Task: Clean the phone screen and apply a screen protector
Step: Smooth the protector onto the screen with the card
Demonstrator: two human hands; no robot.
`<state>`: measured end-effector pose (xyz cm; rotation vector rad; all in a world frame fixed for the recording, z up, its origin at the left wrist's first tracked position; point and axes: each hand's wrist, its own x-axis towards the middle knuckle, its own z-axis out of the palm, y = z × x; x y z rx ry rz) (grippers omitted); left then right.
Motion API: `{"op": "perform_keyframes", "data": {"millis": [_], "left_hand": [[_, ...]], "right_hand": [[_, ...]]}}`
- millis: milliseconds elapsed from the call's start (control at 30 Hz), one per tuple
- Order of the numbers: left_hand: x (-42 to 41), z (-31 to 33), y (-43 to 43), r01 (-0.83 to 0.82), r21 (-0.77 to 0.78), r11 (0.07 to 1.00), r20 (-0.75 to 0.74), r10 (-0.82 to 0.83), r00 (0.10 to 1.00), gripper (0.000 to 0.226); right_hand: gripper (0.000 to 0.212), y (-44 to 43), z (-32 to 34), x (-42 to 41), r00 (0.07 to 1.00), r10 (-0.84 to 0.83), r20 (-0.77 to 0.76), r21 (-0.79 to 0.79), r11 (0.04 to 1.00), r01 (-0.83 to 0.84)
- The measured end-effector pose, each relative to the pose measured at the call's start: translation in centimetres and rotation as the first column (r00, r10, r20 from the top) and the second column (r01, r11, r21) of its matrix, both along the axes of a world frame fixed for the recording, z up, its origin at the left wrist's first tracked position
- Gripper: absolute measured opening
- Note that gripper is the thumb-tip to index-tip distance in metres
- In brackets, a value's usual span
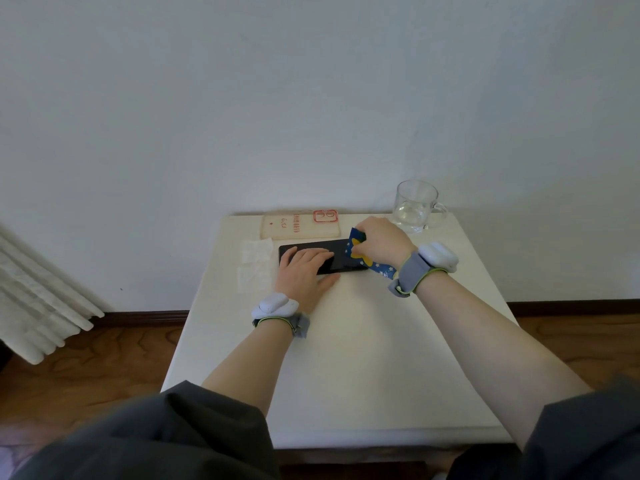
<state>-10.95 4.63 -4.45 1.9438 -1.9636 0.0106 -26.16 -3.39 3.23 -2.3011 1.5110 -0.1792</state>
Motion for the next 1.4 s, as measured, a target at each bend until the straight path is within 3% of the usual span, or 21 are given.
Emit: {"op": "perform_keyframes", "data": {"millis": [133,300,533,667,800,933,1067,1167,1267,1400], "left_hand": [[0.0,-0.3,0.0,-0.068,-0.05,0.996,-0.06,0.065,0.996,0.053],[0.1,0.0,0.2,-0.094,-0.032,0.995,-0.104,0.09,0.99,0.045],[0.4,0.0,0.0,-0.096,-0.003,0.995,-0.126,0.095,0.987,0.045],[0.1,0.2,0.1,-0.09,-0.006,0.996,-0.119,0.089,0.989,0.045],[0.2,0.3,0.2,-0.103,-0.006,0.995,-0.108,0.101,0.989,0.044],[0.0,0.2,0.3,-0.09,-0.007,0.996,-0.071,0.089,0.993,0.043],[-0.1,0.1,0.5,-0.032,-0.062,0.998,-0.042,0.03,0.999,0.045],[-0.4,0.3,0.5,0.103,-0.037,0.994,-0.014,-0.104,0.995,0.054],[-1.3,0.3,0.5,0.229,0.002,0.973,0.046,-0.229,0.972,0.045],[-2.1,0.5,0.8,0.233,0.03,0.972,-0.009,-0.233,0.972,0.043]], "right_hand": [[0.033,0.1,-0.3,1.0,0.999,-0.03,-0.038,-0.012,0.999,0.03],[0.033,-0.1,-0.6,2.1,0.998,-0.013,-0.057,-0.008,1.0,0.012],[0.028,0.8,-1.1,3.5,0.983,0.164,-0.078,0.05,0.986,-0.161],[0.014,0.5,-1.1,3.1,0.997,0.071,-0.038,-0.054,0.996,-0.073],[0.025,0.6,-0.9,3.5,0.994,0.11,-0.005,0.065,0.992,-0.109],[0.029,-0.5,-0.3,1.7,0.964,-0.081,0.254,-0.024,0.996,0.09],[0.013,-1.2,-0.1,-0.7,0.946,-0.159,0.281,-0.158,0.965,0.21],[0.023,-0.9,-0.3,-1.9,0.973,-0.069,0.218,-0.135,0.986,0.1],[0.024,0.0,-0.5,-2.6,0.983,0.054,0.174,-0.162,0.986,-0.026],[0.022,1.1,-0.8,-2.9,0.987,0.106,0.118,-0.156,0.984,-0.087]]}}
